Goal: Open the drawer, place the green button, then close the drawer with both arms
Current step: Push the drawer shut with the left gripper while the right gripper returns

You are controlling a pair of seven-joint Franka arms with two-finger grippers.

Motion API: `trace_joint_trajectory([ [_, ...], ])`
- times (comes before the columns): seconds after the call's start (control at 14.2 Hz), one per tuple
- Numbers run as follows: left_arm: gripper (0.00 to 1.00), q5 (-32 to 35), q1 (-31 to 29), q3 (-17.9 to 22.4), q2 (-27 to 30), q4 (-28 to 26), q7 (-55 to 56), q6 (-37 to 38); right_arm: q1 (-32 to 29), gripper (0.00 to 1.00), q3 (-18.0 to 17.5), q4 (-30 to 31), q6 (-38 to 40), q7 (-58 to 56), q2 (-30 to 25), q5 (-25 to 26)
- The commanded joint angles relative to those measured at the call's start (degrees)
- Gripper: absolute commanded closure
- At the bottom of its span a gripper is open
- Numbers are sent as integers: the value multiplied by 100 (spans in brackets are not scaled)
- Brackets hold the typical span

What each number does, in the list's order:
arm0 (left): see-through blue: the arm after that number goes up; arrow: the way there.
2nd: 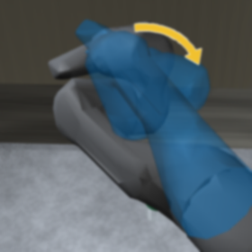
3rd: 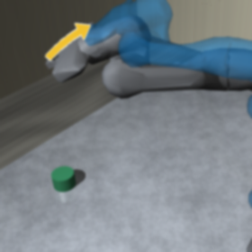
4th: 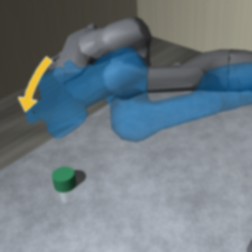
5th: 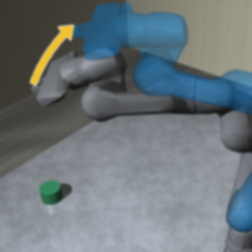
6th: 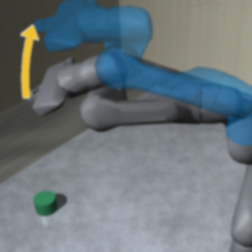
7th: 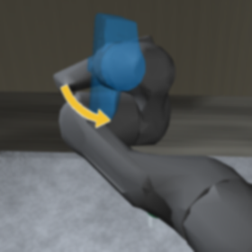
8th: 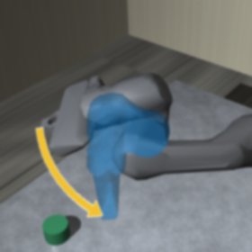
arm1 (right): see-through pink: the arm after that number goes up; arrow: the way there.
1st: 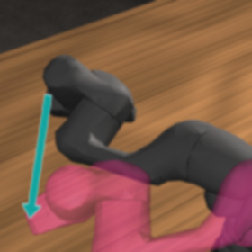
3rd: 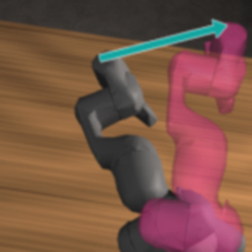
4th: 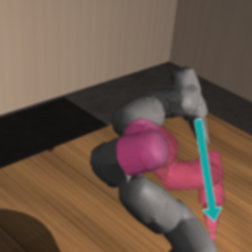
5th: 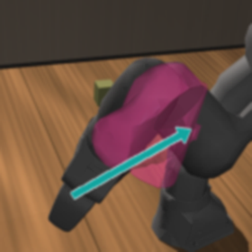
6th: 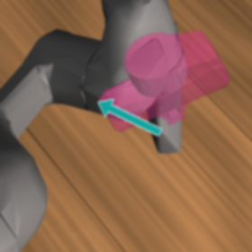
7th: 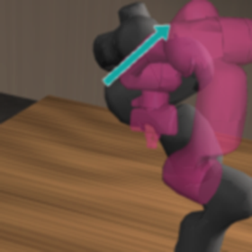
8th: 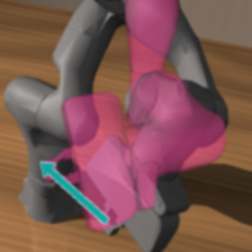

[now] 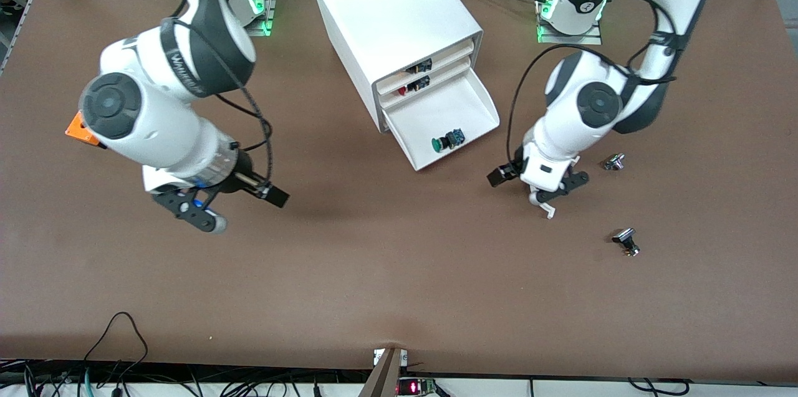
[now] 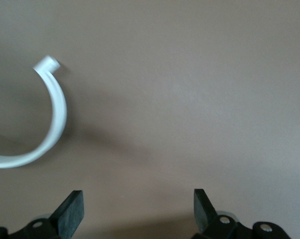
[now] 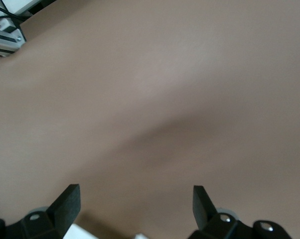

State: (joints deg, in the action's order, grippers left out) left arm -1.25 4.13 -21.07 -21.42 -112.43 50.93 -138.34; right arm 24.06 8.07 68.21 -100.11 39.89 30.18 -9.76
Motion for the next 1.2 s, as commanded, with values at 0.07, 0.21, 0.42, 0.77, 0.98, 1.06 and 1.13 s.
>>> trace_joint_trajectory([
  [0.07, 3, -69, 334, 15, -160, -376, 549, -667, -173, 0, 300, 1095, 87, -1596, -916, 0],
  [0.21, 4, -42, 396, 15, -275, -394, 612, -676, -488, 0, 257, 1404, 176, -2263, -1259, 228],
  [0.42, 4, -16, 536, 15, -468, -411, 760, -834, -1183, 0, -208, 1650, 325, -2574, -1663, 325],
  [0.77, 3, -7, 747, -3, -653, -429, 849, -826, -2036, 0, -929, 2704, 176, -2952, -2796, 967],
  [0.98, 3, -7, 914, -11, -636, -578, 866, -817, -2099, 0, -947, 3240, 141, -3189, -3394, 1117],
  [1.06, 3, -7, 941, -29, -627, -596, 866, -808, -2108, 0, -947, 3355, 141, -3198, -3544, 1152],
  [1.13, 3, -7, 984, -81, -609, -631, 875, -800, -2108, 0, -947, 3452, 149, -3207, -3658, 1282],
])
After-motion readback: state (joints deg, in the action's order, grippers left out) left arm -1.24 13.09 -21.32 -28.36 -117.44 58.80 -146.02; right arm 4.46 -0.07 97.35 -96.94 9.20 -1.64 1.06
